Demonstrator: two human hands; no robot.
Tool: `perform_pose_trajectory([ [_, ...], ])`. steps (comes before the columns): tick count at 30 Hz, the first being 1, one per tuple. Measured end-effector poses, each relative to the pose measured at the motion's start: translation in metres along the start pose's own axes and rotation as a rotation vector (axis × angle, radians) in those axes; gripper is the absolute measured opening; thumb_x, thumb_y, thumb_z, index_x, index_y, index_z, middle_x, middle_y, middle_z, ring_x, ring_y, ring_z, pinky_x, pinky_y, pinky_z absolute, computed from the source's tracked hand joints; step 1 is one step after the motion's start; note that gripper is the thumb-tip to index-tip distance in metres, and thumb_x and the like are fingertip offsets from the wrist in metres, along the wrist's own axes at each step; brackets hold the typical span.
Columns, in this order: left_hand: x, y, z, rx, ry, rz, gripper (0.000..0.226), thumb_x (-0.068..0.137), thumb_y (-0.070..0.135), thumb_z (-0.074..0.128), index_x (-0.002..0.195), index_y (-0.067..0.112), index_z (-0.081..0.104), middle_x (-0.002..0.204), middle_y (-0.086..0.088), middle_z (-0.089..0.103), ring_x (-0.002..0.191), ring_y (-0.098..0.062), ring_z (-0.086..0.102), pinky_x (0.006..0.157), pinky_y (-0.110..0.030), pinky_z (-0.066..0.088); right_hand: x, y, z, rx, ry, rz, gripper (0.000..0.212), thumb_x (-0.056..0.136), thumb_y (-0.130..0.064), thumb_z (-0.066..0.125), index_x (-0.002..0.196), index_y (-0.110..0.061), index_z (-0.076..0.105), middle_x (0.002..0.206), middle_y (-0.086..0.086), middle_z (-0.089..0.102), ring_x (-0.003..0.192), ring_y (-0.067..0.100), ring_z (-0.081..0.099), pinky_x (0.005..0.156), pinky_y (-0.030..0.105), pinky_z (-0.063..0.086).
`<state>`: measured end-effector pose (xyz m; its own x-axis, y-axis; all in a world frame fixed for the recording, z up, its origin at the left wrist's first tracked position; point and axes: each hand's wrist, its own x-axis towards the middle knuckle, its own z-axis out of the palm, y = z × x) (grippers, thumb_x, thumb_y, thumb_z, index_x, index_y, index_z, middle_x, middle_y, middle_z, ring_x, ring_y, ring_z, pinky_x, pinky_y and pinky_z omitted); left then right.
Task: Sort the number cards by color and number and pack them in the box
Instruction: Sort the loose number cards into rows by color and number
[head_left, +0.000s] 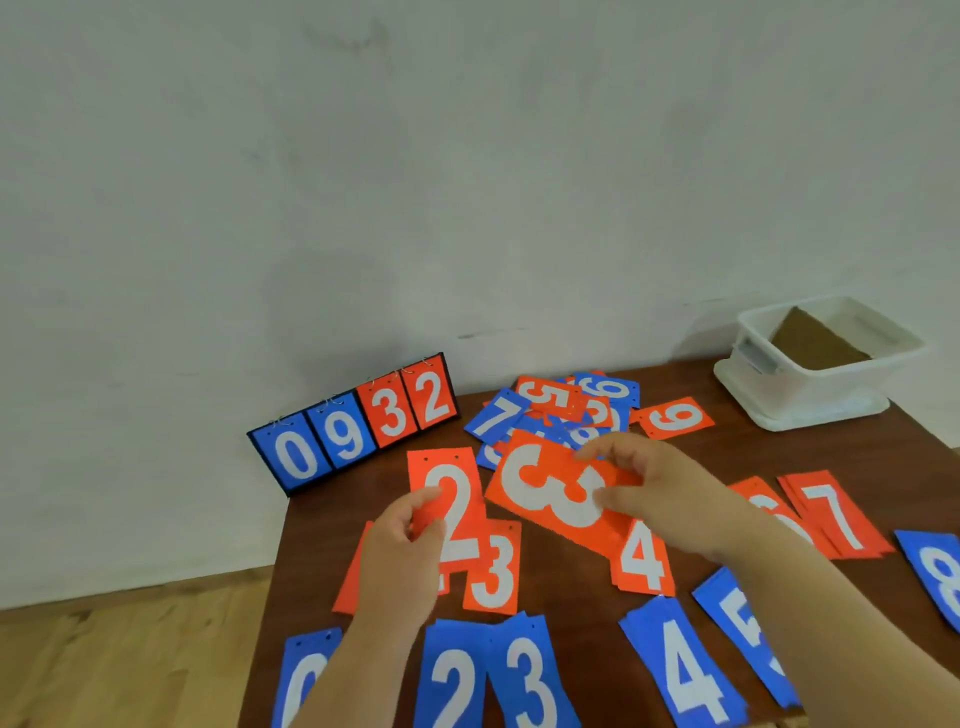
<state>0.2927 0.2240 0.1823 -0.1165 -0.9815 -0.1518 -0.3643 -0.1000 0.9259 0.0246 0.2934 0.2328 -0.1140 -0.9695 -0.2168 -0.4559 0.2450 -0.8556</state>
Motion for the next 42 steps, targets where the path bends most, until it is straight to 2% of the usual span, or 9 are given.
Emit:
perform_pose_trajectory([
  [3, -0.003, 0.006, -0.019, -0.062, -0.004, 0.008, 0.031, 0.097, 0.019, 0.065, 0.119, 0.042, 0.069, 0.126, 0.020, 0.061, 0.120, -0.006, 0.057, 0.100, -0.031, 0.052, -0.002, -0.040, 0.002, -0.286, -0.430, -0.029, 0.039, 0.088, -0.017, 0.072, 0.113, -0.046, 0.068, 0.119, -0.022, 0.066, 0.107, 0.006, 0.065, 0.099, 0.037, 0.054],
  [7, -0.021, 0.026, -0.028, -0.149, -0.179, 0.043, 0.025, 0.093, 0.022, 0.073, 0.112, 0.038, 0.073, 0.114, 0.019, 0.071, 0.100, 0.000, 0.069, 0.076, -0.020, 0.058, 0.010, -0.081, 0.009, -0.509, -0.605, -0.102, 0.040, 0.085, -0.021, 0.074, 0.115, -0.047, 0.069, 0.116, -0.021, 0.067, 0.107, 0.010, 0.065, 0.100, 0.037, 0.053],
  [13, -0.050, 0.021, -0.024, -0.171, -0.309, 0.040, 0.030, 0.086, 0.002, 0.077, 0.108, 0.023, 0.072, 0.093, 0.022, 0.075, 0.084, 0.017, 0.065, 0.064, -0.007, 0.051, 0.026, -0.083, 0.030, -0.196, 0.101, -0.176, 0.033, 0.081, -0.015, 0.080, 0.098, -0.042, 0.071, 0.096, -0.011, 0.072, 0.080, 0.007, 0.066, 0.079, 0.032, 0.057],
  [16, -0.055, 0.012, -0.018, -0.176, -0.187, 0.000, 0.030, 0.086, 0.011, 0.080, 0.106, 0.031, 0.072, 0.107, 0.020, 0.069, 0.094, 0.005, 0.069, 0.070, -0.016, 0.058, 0.015, -0.071, 0.057, 0.031, 0.465, -0.141, 0.028, 0.086, -0.017, 0.074, 0.102, -0.039, 0.067, 0.109, -0.011, 0.067, 0.085, 0.002, 0.064, 0.065, 0.018, 0.047],
  [23, -0.051, -0.003, -0.015, -0.172, -0.032, 0.006, 0.030, 0.082, 0.017, 0.084, 0.102, 0.035, 0.071, 0.103, 0.023, 0.066, 0.089, 0.002, 0.067, 0.071, -0.020, 0.060, -0.014, -0.013, 0.112, 0.264, 0.125, 0.063, 0.021, 0.086, -0.033, 0.080, 0.102, -0.043, 0.071, 0.111, -0.011, 0.067, 0.095, 0.007, 0.068, 0.078, 0.025, 0.059],
  [30, -0.038, -0.013, -0.006, -0.145, -0.057, -0.009, 0.022, 0.095, 0.026, 0.070, 0.108, 0.044, 0.070, 0.111, 0.023, 0.066, 0.096, -0.002, 0.070, 0.071, -0.022, 0.061, -0.002, 0.004, 0.106, 0.193, 0.333, 0.108, 0.021, 0.090, -0.024, 0.076, 0.102, -0.039, 0.069, 0.100, -0.008, 0.065, 0.093, 0.012, 0.065, 0.072, 0.025, 0.057],
  [34, -0.008, -0.028, -0.026, -0.032, 0.180, 0.012, 0.018, 0.096, 0.030, 0.067, 0.109, 0.043, 0.066, 0.108, 0.026, 0.062, 0.106, -0.008, 0.064, 0.086, -0.033, 0.060, 0.010, 0.018, 0.081, 0.295, 0.649, 0.155, 0.023, 0.094, -0.020, 0.071, 0.112, -0.033, 0.068, 0.106, -0.008, 0.068, 0.089, 0.011, 0.067, 0.062, 0.021, 0.050],
  [39, 0.027, -0.057, -0.042, 0.102, 0.227, -0.059, 0.025, 0.098, 0.032, 0.064, 0.118, 0.045, 0.061, 0.120, 0.017, 0.062, 0.107, -0.016, 0.067, 0.078, -0.040, 0.064, 0.031, 0.047, 0.083, 0.234, 0.529, 0.197, 0.024, 0.092, -0.022, 0.073, 0.110, -0.036, 0.067, 0.105, -0.011, 0.067, 0.098, 0.011, 0.067, 0.080, 0.032, 0.059],
  [42, 0.041, -0.077, -0.030, 0.217, 0.176, -0.069, 0.032, 0.100, 0.022, 0.063, 0.126, 0.040, 0.061, 0.132, 0.009, 0.061, 0.118, -0.017, 0.062, 0.092, -0.037, 0.059, 0.049, 0.064, 0.105, 0.181, 0.409, 0.214, 0.028, 0.092, -0.021, 0.073, 0.110, -0.039, 0.064, 0.109, -0.012, 0.065, 0.099, 0.010, 0.063, 0.080, 0.029, 0.055],
])
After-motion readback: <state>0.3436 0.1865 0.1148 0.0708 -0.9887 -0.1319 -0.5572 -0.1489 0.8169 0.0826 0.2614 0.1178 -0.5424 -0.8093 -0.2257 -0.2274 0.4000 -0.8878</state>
